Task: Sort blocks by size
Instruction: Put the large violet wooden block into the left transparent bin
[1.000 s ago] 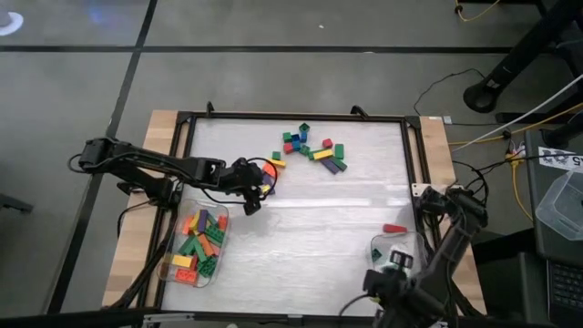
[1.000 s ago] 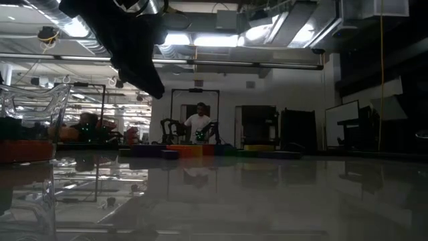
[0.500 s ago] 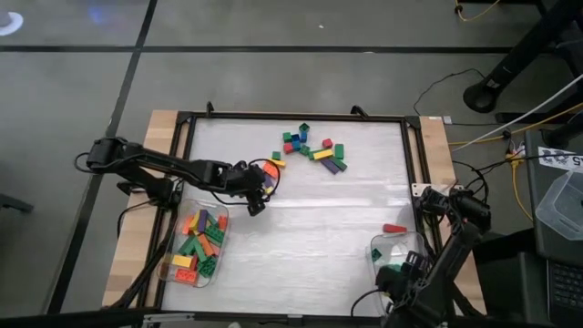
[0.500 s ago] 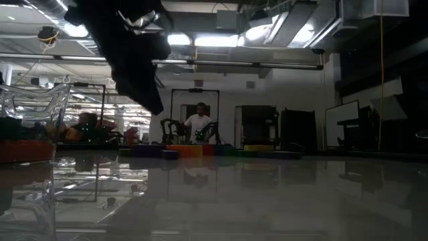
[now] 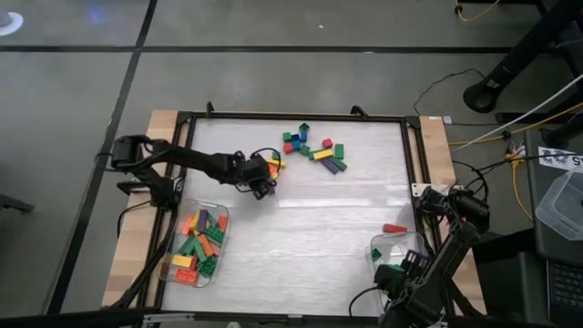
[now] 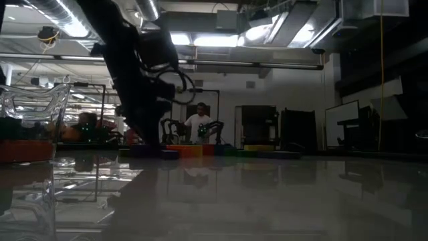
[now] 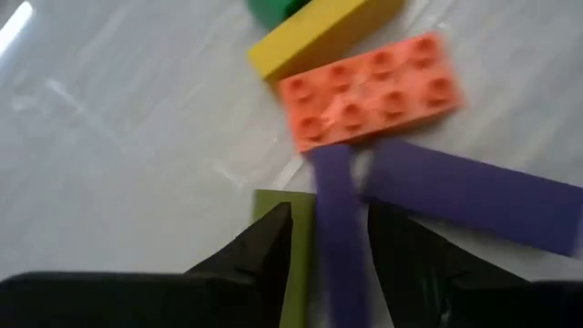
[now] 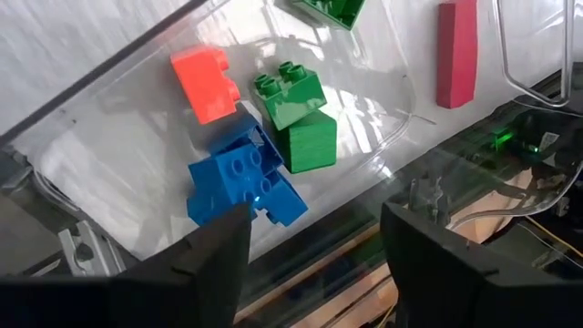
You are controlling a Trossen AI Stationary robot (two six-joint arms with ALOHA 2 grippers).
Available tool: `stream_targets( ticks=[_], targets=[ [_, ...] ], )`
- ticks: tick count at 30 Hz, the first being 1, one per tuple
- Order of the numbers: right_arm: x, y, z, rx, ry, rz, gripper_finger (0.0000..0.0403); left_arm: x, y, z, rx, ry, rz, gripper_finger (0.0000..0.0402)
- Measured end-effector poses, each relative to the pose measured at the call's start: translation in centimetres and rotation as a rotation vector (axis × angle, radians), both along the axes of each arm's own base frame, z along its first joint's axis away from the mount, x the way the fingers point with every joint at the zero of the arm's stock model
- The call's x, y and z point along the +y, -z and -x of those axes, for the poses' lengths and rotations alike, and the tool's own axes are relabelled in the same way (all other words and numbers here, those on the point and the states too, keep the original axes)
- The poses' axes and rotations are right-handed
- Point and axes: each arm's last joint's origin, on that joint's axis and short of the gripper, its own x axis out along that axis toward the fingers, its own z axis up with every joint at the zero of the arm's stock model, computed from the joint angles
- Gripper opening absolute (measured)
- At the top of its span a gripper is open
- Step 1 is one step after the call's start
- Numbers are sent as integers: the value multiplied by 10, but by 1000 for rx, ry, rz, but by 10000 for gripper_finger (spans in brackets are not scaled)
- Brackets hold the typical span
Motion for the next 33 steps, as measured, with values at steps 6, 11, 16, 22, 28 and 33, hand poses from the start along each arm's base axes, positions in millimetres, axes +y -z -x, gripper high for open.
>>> stream_targets(
  ticks=[6, 11, 16, 22, 28, 33],
  targets=[
    [0, 0, 0, 0, 0, -1, 237, 8, 10, -1, 42, -25, -8, 133],
    [1, -3, 0, 11, -41, -25, 237, 8, 12, -1, 67, 14, -18, 98],
    [-1, -25, -8, -111, -70, -48, 237, 8, 8, -1, 58, 38, -10, 35],
    [-19, -55, -19, -396, -143, 42, 237, 6, -7, 0, 38, 65, 14, 35],
    [-50, -65, -50, -507, -248, 184, 237, 1, -48, -5, -59, 165, 59, 37],
    [-93, -60, -86, -393, -361, 268, 237, -10, -88, 4, -152, 291, 130, 37]
  ],
)
